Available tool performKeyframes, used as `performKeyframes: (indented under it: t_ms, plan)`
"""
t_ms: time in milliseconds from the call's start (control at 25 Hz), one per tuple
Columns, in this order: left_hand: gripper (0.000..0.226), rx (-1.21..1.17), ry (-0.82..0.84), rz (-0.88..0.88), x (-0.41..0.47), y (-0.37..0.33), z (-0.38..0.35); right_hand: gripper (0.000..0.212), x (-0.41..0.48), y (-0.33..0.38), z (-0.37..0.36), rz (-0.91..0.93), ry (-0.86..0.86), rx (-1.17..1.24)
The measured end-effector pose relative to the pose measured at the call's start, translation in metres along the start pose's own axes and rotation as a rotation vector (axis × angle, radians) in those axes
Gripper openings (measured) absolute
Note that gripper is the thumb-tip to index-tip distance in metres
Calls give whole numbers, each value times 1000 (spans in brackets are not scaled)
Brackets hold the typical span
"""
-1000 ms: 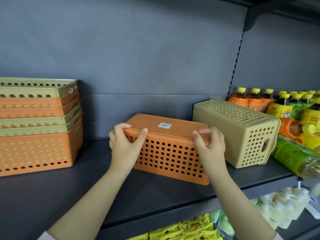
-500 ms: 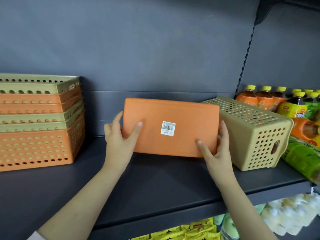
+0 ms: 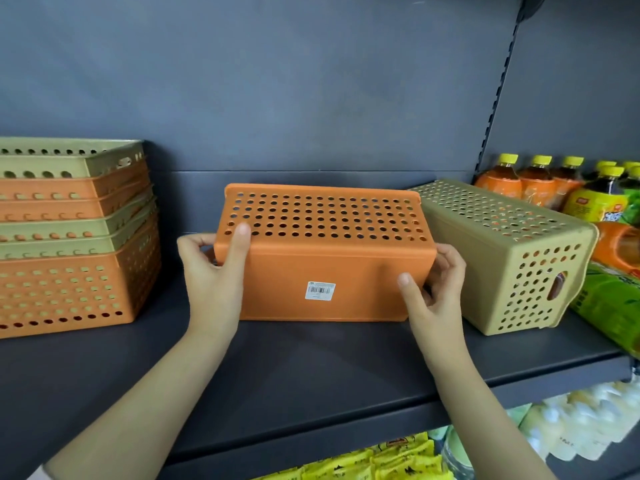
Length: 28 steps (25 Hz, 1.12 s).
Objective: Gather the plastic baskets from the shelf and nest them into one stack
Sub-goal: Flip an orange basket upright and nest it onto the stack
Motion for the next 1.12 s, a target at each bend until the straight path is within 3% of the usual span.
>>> performKeyframes:
  t_ms: [160, 280, 360, 560, 720, 960, 1120]
  plan:
    - [27, -33, 89, -107, -6, -3, -5, 50, 0, -5, 8, -40, -129, 100]
    - [44, -24, 158, -115, -14, 2, -13, 65, -1, -18, 17, -152, -220, 142]
    - [65, 21, 192, -84, -15, 1, -17, 73, 0, -21, 15, -170, -156, 105]
    - [58, 85, 227, -220, -10, -36, -17, 63, 12, 8, 10, -56, -113, 83]
    - [66, 135, 269, -331, 20, -89, -2, 71, 46, 55, 1, 59, -127, 114]
    - [87, 264, 194, -529, 69, -193, 69, 103, 96, 136, -69, 209, -3, 130]
    - [97, 336, 145, -514, 108, -216, 148, 113, 106, 172, -150, 262, 75, 113]
Point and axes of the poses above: each hand's wrist, its own x-axis towards the middle knuckle, its own z-axis out of the back of the hand, y = z × x, the point moved 7 cm from there along x, towards the middle knuckle, and after that the axes turned 7 degrees about z, right-handed, at the moved point
